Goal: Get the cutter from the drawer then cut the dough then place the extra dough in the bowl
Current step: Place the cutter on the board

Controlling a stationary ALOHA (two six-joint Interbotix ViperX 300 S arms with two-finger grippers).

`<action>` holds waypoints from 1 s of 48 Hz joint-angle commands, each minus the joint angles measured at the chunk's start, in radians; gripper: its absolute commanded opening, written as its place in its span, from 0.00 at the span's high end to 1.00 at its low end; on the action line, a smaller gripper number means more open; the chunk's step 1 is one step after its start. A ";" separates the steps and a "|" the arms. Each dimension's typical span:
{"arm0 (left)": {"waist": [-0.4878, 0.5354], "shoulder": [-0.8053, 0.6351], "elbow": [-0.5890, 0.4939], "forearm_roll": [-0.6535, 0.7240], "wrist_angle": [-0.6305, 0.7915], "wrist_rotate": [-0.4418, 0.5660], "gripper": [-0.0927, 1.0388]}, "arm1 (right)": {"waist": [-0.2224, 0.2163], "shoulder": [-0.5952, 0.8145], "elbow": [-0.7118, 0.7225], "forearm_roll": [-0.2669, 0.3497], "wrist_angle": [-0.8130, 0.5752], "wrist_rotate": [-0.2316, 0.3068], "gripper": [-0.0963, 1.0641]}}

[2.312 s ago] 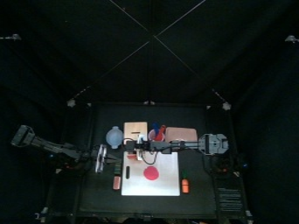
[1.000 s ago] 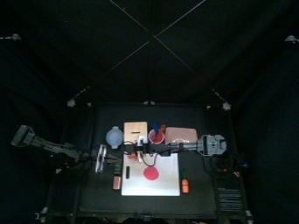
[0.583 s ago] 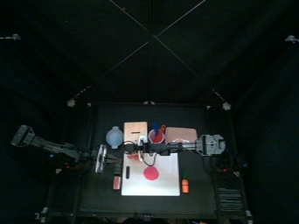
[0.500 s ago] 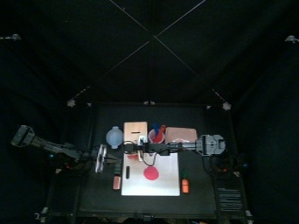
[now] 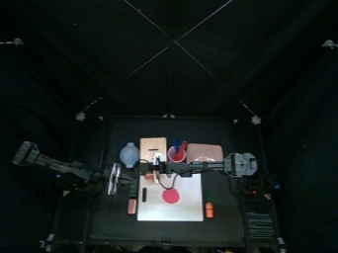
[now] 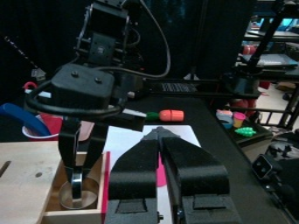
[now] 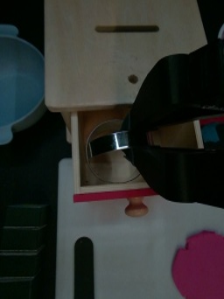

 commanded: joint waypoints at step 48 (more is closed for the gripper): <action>0.031 0.041 -0.014 -0.046 -0.006 0.000 0.58 | 0.216 -0.558 0.483 -0.144 0.178 0.451 0.48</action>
